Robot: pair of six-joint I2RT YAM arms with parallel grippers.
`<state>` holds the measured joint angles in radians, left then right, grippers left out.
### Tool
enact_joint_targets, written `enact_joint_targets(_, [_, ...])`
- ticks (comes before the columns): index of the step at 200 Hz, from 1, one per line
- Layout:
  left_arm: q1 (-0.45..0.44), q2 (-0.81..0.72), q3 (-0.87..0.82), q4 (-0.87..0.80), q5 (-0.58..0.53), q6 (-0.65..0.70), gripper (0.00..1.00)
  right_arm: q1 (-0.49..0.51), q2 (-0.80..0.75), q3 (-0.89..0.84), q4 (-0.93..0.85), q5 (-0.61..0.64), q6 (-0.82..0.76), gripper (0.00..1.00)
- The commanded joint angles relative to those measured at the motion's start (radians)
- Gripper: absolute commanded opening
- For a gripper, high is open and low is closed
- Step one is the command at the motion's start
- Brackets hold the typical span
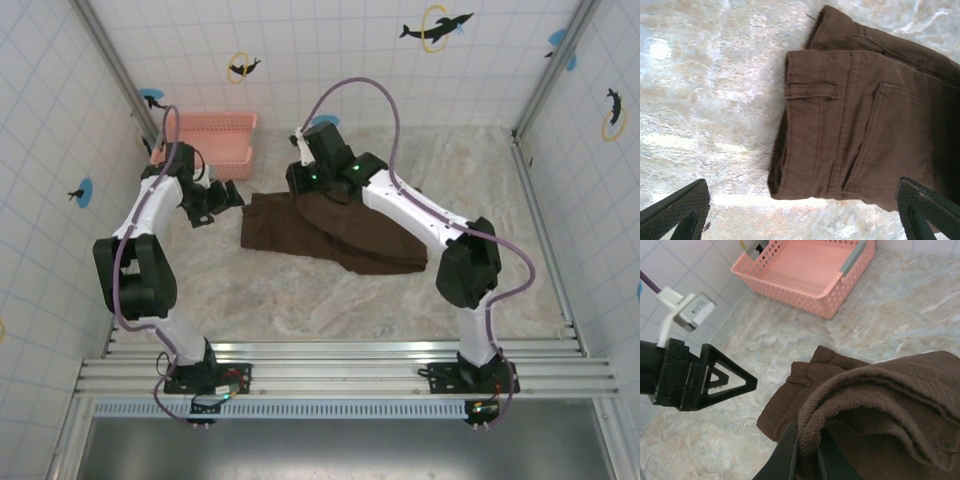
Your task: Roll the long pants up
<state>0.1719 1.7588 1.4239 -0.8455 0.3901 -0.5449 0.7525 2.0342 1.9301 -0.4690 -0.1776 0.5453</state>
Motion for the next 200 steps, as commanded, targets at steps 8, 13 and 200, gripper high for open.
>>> enact_joint_targets(8, [0.007,0.065,0.054,-0.040,0.016,0.043,0.97,0.042,0.106,0.111,0.024,-0.087,0.031,0.01])
enact_joint_targets(13, [0.007,0.073,0.062,-0.047,0.015,0.044,0.97,0.048,0.131,0.138,0.008,-0.089,0.034,0.01])
enact_joint_targets(200, [0.017,0.159,0.150,-0.093,-0.023,0.133,0.97,0.014,0.209,0.357,-0.402,-0.249,-0.024,0.61])
